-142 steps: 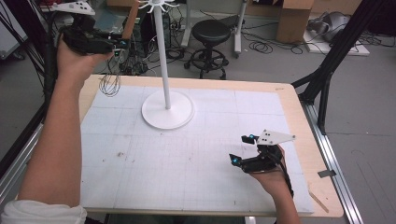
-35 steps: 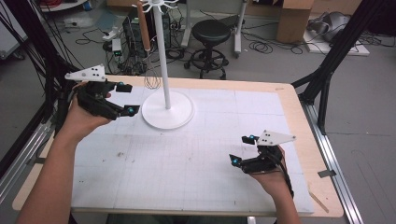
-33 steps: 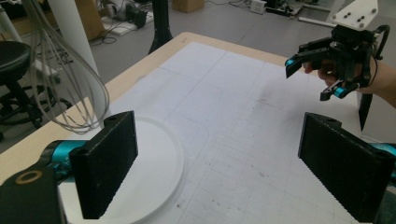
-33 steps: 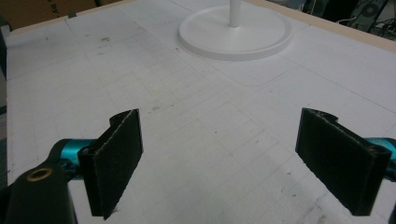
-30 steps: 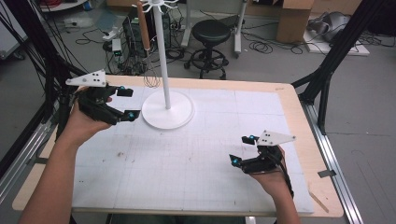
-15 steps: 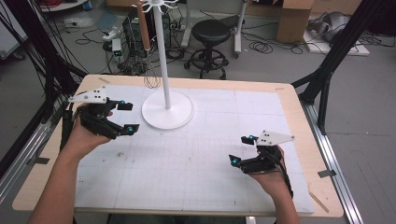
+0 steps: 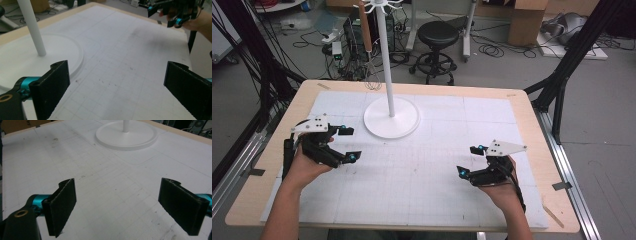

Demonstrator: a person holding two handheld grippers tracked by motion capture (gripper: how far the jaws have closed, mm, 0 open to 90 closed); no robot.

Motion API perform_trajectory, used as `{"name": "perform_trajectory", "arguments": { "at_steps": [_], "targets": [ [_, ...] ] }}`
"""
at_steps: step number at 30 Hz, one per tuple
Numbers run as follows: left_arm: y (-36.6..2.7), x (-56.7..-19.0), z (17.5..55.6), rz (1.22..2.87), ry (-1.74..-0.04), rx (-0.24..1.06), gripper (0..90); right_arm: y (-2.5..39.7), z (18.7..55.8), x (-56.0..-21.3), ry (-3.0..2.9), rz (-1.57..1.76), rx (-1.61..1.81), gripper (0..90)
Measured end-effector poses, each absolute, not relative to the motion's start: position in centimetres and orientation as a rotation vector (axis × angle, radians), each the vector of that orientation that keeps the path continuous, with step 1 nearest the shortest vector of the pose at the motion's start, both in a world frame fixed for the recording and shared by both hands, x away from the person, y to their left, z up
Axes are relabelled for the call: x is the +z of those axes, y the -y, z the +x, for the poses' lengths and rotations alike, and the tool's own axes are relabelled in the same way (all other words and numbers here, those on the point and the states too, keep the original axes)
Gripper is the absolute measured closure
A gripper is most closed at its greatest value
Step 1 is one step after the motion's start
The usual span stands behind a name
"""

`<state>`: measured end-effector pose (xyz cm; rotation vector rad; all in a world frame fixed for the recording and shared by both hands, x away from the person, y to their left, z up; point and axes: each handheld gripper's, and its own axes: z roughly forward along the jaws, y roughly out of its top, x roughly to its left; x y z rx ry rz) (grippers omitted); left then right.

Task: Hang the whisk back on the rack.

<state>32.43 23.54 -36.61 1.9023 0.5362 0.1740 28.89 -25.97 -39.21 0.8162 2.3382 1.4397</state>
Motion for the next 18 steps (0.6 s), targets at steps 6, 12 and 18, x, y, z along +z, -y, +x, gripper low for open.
{"name": "perform_trajectory", "arguments": {
  "at_steps": [6, 12, 18],
  "targets": [
    [-23.7, -37.8, 32.3, 1.912, -0.538, 0.166, 6.7, 25.8, 29.0, -39.3, -2.348, 0.821, 1.433, 13.6],
    [-23.5, -38.4, 32.1, 1.929, -0.547, 0.162, 6.7, 25.9, 29.1, -39.4, -2.349, 0.823, 1.428, 13.6],
    [-22.9, -38.9, 32.1, 1.953, -0.563, 0.165, 5.0, 25.8, 29.1, -39.5, -2.353, 0.822, 1.43, 13.6]
  ]
}}
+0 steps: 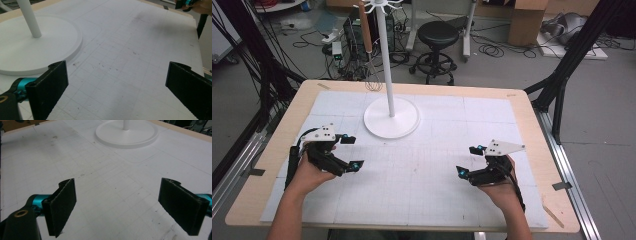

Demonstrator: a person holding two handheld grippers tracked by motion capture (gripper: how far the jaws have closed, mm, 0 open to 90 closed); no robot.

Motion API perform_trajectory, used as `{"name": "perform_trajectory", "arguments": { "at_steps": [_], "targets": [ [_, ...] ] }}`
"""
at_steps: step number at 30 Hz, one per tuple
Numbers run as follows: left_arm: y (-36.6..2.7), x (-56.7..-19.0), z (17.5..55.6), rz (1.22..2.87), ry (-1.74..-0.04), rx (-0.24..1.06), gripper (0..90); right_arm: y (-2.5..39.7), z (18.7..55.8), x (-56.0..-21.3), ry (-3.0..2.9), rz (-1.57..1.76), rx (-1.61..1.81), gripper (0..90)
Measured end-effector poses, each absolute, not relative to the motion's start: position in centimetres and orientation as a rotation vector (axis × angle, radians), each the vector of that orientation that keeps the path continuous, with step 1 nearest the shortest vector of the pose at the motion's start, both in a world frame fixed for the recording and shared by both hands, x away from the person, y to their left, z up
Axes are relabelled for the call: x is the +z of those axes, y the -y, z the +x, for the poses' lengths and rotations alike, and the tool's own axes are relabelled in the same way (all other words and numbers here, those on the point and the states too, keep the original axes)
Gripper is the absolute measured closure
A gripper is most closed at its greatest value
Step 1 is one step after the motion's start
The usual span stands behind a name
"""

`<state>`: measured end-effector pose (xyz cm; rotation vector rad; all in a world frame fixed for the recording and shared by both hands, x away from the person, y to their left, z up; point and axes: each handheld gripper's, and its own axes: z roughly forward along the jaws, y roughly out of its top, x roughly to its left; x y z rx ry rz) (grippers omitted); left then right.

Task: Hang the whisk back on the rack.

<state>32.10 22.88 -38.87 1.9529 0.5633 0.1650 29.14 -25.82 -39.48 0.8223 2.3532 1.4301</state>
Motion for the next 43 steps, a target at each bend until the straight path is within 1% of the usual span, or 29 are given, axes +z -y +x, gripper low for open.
{"name": "perform_trajectory", "arguments": {
  "at_steps": [2, 15, 43],
  "targets": [
    [-22.77, -38.92, 32.19, 1.956, -0.574, 0.176, 1.6, 25.82, 29.15, -39.55, -2.359, 0.822, 1.429, 13.6],
    [-22.21, -39.32, 32.09, 1.975, -0.561, 0.156, 1.6, 26.0, 29.02, -39.54, -2.352, 0.828, 1.422, 13.6],
    [-22.22, -39.48, 32.2, 1.989, -0.568, 0.161, 1.6, 25.99, 29.04, -39.5, -2.355, 0.836, 1.419, 13.5]
  ]
}}
